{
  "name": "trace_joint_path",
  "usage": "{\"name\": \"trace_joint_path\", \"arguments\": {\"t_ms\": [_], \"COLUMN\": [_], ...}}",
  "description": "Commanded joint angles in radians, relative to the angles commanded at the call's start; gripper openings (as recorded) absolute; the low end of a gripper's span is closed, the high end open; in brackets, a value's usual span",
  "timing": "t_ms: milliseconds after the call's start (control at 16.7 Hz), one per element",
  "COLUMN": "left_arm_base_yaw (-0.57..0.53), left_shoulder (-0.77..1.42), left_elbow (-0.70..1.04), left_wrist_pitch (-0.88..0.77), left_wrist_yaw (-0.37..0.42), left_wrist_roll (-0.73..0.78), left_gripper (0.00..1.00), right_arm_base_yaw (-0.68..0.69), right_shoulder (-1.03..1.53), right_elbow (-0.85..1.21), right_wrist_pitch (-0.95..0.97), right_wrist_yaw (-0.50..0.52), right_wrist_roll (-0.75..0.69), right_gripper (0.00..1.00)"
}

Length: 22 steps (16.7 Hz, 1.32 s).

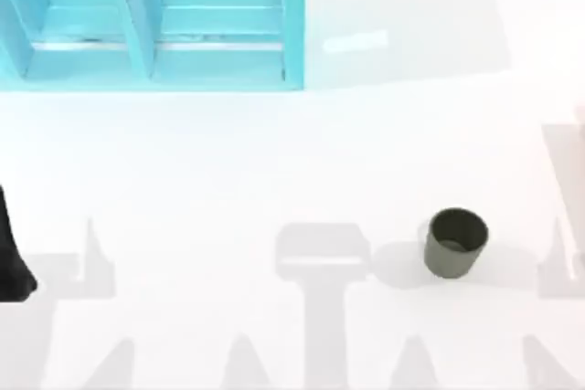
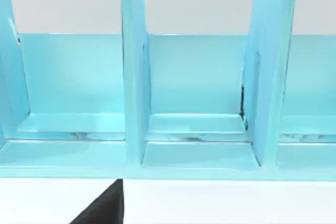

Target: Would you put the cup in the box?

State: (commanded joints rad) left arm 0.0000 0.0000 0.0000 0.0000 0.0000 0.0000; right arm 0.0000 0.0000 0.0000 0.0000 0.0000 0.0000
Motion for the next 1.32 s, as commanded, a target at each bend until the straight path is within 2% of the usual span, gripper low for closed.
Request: {"name": "trace_joint_path", "arguments": {"t_ms": [240, 480, 1320], "left_arm_base_yaw": [0.0, 0.0, 0.0], "left_shoulder": [0.0, 0.0, 0.0], "left_elbow": [0.0, 0.0, 0.0], "left_wrist_pitch": [0.0, 0.0, 0.0], "left_wrist_yaw": [0.0, 0.0, 0.0], "left_wrist_roll": [0.0, 0.0, 0.0], "left_gripper": [1.0, 1.0, 1.0], "right_arm_base_yaw": [0.011, 0.064, 0.354], "right_shoulder": [0.032, 0.221, 1.509], "right_elbow": [0.031, 0.205, 1.273], "right_wrist_pitch": [-0.031, -0.19, -1.036], "right_wrist_yaw": [-0.001, -0.001, -0.009], "right_wrist_roll": [0.008, 0.057, 0.37], "right_gripper": [1.0, 1.0, 1.0]}}
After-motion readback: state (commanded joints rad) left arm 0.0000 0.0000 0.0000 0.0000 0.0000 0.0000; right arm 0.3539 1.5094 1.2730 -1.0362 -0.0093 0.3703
